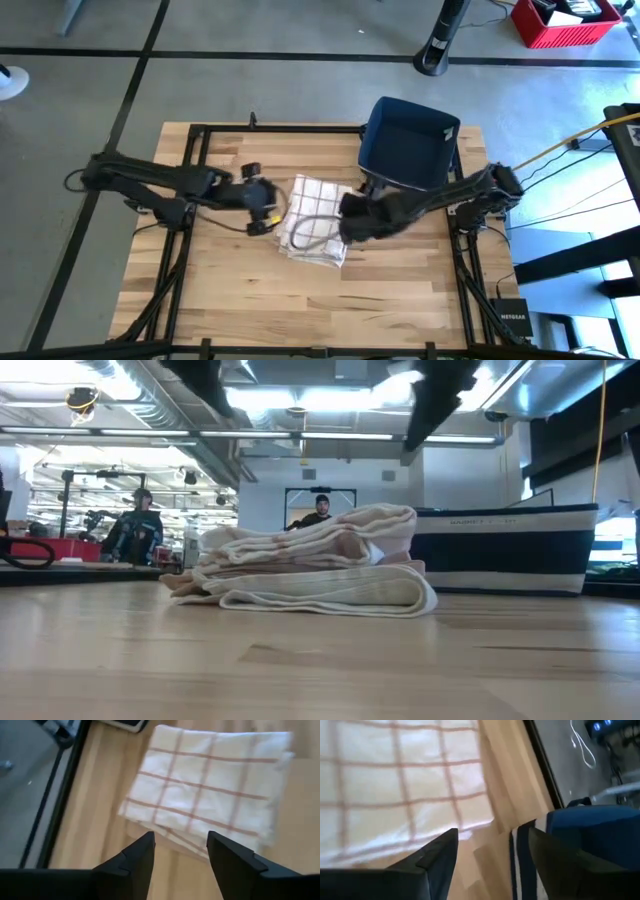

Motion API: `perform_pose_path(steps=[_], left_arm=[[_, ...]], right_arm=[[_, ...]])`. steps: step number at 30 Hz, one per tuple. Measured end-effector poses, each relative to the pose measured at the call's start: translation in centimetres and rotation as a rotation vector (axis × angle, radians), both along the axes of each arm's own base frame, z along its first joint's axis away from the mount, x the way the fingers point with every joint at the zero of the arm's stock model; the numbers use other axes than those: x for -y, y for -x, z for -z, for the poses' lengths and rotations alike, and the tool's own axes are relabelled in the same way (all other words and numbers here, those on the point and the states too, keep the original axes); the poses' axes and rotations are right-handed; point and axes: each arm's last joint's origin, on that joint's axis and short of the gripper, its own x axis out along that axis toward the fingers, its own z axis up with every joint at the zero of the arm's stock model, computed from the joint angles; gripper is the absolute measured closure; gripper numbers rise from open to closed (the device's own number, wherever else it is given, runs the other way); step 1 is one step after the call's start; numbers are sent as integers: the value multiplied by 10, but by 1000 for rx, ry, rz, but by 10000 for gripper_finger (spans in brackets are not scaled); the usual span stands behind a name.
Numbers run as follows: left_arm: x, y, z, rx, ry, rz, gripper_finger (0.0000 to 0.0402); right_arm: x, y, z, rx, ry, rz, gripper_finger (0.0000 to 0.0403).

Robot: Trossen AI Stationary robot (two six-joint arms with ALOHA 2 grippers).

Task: Fold towel
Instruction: Return to Home Position

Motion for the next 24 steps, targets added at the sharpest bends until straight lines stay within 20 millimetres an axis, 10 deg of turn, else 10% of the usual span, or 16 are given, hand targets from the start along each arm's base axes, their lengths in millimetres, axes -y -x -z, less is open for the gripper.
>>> perform_pose_path(steps=[11,24], left_arm=[[28,73,11,397,156,149,287],[7,126,59,630,246,182,384]], right_arm=[[-49,62,8,370,-224,-295,199],[-4,131,51,840,-528,-524,375]])
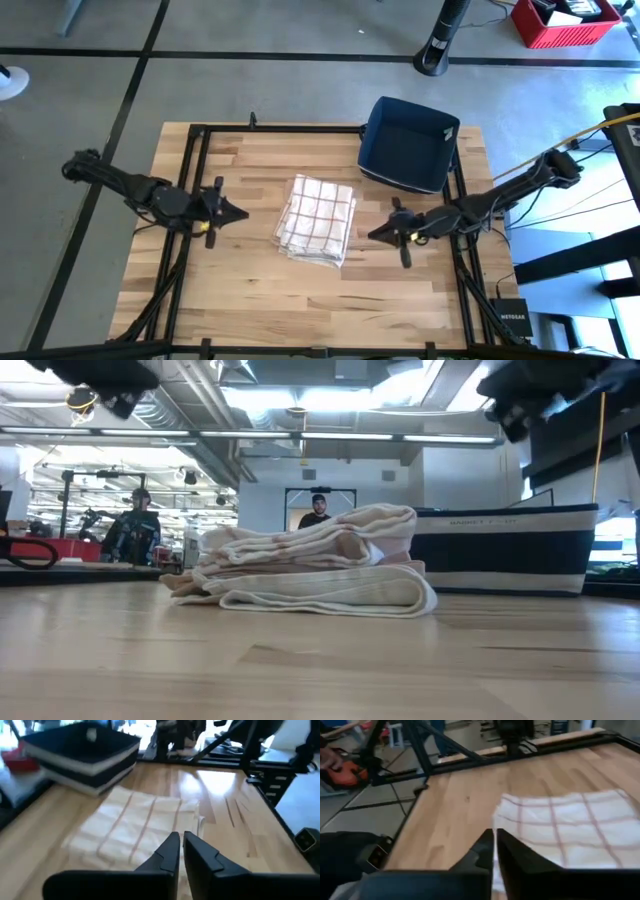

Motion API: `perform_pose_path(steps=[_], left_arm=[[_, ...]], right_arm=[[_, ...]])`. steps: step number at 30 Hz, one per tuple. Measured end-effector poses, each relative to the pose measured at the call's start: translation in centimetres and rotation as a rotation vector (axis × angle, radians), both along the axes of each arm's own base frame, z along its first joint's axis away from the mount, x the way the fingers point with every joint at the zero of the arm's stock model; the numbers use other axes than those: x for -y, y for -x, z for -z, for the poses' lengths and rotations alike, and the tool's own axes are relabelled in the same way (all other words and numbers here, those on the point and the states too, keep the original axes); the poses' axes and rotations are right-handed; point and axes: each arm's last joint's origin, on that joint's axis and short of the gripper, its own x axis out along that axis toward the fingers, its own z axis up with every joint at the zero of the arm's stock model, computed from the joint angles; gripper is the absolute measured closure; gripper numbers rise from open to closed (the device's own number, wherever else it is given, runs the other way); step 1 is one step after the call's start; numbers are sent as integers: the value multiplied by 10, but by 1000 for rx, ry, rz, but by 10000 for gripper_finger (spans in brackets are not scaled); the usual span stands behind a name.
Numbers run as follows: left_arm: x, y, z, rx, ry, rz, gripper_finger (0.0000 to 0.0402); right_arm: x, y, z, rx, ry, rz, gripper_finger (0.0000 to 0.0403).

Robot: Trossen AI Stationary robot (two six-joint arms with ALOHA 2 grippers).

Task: Fold towel
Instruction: Return to Home Position

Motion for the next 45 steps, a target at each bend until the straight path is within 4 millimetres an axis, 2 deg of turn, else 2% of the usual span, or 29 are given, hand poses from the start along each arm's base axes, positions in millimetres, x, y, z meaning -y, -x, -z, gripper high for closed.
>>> perform_pose_path(steps=[2,5,10,13,17,22,27,33,38,45], left_arm=[[-2,5,2,-12,73,-30,390],[-3,7,0,4,82,-30,393],[-5,5,2,19,-78,-68,394],[-7,5,12,63,-110,-78,394],[-13,9,29,90,-77,-46,394],[-23,18,46,118,-47,-72,394],[-28,31,51,191,-41,-53,394],[-31,44,57,286,-39,-53,394],[-30,40,68,262,-25,-53,394],[-29,39,74,252,13,-55,394]], right_arm=[[4,9,5,-10,-39,27,394],[7,13,4,6,-105,50,392],[9,13,3,37,117,3,363],[20,13,8,64,152,6,354],[38,18,20,113,125,-121,352],[56,32,28,144,92,-47,352],[58,50,38,199,55,-31,352],[64,68,52,261,11,104,352],[65,78,59,340,-1,103,352],[67,88,61,342,27,124,352]])
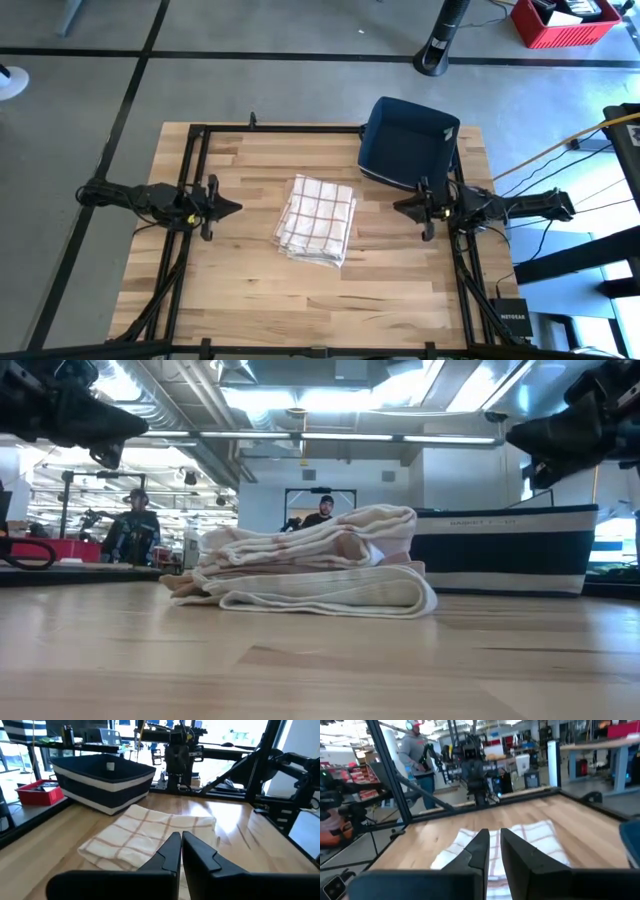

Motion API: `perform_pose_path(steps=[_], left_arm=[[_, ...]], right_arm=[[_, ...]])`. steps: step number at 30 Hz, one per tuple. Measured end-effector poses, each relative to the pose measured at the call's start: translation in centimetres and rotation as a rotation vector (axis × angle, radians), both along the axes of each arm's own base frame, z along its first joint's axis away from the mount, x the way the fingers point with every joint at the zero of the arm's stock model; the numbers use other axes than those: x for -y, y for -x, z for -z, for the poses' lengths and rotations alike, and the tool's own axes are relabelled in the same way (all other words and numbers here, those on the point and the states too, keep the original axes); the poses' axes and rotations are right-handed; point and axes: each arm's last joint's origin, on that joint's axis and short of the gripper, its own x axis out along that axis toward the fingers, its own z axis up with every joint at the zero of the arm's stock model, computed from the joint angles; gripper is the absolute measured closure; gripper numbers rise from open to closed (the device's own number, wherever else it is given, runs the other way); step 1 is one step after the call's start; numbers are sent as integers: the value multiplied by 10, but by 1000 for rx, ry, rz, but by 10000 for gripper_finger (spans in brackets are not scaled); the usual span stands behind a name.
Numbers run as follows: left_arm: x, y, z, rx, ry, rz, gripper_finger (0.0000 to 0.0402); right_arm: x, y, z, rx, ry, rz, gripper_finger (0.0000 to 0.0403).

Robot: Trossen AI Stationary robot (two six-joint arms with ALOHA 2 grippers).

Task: Fold towel
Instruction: Return to Home Position

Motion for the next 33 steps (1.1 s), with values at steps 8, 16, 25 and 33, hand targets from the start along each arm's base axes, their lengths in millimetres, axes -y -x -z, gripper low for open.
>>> perform_pose_path(steps=[8,16,25,33], left_arm=[[1,0,0,0,27,25,394],[-1,0,0,3,-35,6,394],[-8,-1,-1,6,-67,-133,394],[-10,0,4,-38,-47,-158,394]], right_arm=[[0,7,2,-5,30,-11,352],[0,7,4,-16,50,-42,352],[-1,7,5,-23,85,-57,352],[-1,7,4,-12,83,-55,352]])
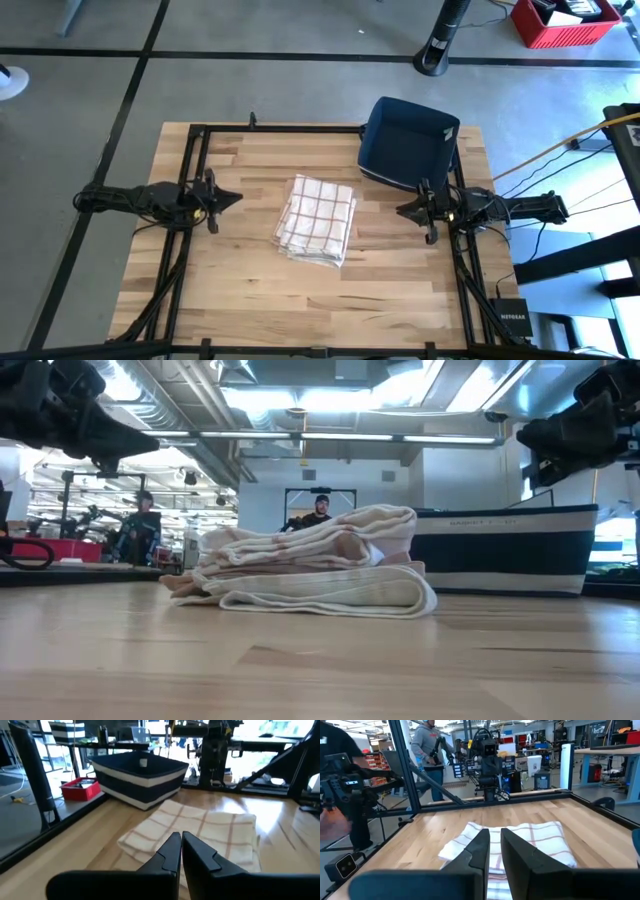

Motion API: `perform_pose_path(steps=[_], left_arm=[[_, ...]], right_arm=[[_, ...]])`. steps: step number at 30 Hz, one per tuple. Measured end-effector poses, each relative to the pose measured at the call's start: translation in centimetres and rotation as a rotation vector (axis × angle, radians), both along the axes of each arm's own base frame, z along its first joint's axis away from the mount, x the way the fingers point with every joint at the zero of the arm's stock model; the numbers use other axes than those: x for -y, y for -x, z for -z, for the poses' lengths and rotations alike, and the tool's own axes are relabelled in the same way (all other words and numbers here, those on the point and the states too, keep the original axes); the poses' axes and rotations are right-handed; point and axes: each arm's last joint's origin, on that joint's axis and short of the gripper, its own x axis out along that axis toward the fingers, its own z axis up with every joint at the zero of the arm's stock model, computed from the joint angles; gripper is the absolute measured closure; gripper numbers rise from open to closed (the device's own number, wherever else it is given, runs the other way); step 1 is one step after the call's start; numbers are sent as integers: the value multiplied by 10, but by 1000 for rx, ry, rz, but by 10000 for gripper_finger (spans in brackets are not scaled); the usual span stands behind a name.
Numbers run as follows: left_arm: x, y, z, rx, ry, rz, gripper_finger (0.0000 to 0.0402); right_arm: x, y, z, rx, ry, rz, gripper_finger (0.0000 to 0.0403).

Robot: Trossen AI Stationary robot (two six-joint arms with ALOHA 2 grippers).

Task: Fold towel
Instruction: Return to Home Position

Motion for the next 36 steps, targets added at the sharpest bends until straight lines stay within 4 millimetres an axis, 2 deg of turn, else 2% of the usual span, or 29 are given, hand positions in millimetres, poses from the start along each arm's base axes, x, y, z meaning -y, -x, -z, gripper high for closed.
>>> perform_pose_path(steps=[12,36], left_arm=[[0,3,16,-172,-26,0,394],[0,3,16,-178,-28,0,394]], right_arm=[[0,0,-1,8,-2,1,352],[0,0,0,6,-2,1,352]])
